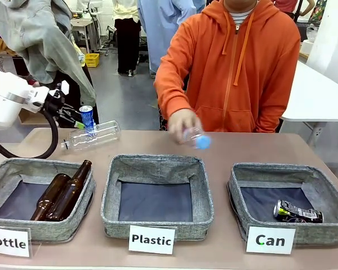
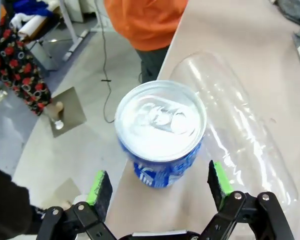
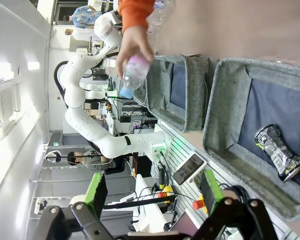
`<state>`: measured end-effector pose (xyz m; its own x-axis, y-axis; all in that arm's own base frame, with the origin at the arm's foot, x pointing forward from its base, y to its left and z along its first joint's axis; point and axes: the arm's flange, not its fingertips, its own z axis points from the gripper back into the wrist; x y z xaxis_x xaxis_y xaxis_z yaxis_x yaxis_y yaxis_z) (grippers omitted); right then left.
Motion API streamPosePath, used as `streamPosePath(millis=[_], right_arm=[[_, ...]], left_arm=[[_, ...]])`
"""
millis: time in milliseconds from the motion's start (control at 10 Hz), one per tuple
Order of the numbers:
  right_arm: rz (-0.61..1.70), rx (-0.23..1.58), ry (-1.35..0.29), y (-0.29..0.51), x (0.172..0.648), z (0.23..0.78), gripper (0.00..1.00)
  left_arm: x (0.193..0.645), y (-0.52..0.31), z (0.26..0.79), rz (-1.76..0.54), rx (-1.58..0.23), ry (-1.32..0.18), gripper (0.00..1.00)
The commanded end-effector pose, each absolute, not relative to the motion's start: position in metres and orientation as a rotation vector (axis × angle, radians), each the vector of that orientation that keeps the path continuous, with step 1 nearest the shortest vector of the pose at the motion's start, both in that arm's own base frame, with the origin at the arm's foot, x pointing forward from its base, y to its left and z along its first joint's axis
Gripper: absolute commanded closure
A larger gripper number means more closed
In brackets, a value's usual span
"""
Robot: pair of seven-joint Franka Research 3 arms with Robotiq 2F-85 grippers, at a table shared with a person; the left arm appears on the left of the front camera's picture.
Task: Sort the can waste into the basket.
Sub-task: Pick up the can waste from the table and place it in the right Fabric basket.
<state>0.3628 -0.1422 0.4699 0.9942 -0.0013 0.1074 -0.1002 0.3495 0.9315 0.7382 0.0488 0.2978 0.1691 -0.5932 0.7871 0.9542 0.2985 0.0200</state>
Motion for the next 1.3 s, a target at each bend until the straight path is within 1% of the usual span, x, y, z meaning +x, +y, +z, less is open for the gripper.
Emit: streamPosePath(millis=[0,400,600,700,800,900,1000,1100,1200], right_arm=[[0.082,1.202,-0.112,-0.143,0.362,0.471,0.00],[0.082,1.202,-0.112,-0.143,0.362,0.471,0.00],[0.082,1.202,-0.112,-0.143,0.362,0.471,0.00],[0.082,1.202,-0.112,-0.143,0.362,0.471,0.00],[0.082,1.202,-0.112,-0.143,0.362,0.471,0.00],[0.082,1.202,-0.112,-0.143,0.362,0.471,0.00],[0.082,1.202,-0.112,-0.143,0.362,0.471,0.00],[0.082,1.202,-0.112,-0.143,0.362,0.471,0.00],[0.082,1.202,-0.112,-0.143,0.362,0.471,0.00]], left_arm=[[0.754,0.036,0.295,-1.205,-0.616,-0.762,0.00],[0.766,0.025,0.293,-1.191,-0.714,-0.807,0.00],[0.770,0.023,0.290,-1.183,-0.751,-0.772,0.00],[0.769,0.023,0.289,-1.183,-0.767,-0.768,0.60],[0.768,0.023,0.289,-1.185,-0.766,-0.766,0.60],[0.768,0.024,0.289,-1.185,-0.766,-0.766,1.00],[0.767,0.025,0.291,-1.186,-0.763,-0.764,0.62],[0.765,0.025,0.291,-1.186,-0.765,-0.766,1.00],[0.761,0.027,0.298,-1.190,-0.759,-0.780,1.00]])
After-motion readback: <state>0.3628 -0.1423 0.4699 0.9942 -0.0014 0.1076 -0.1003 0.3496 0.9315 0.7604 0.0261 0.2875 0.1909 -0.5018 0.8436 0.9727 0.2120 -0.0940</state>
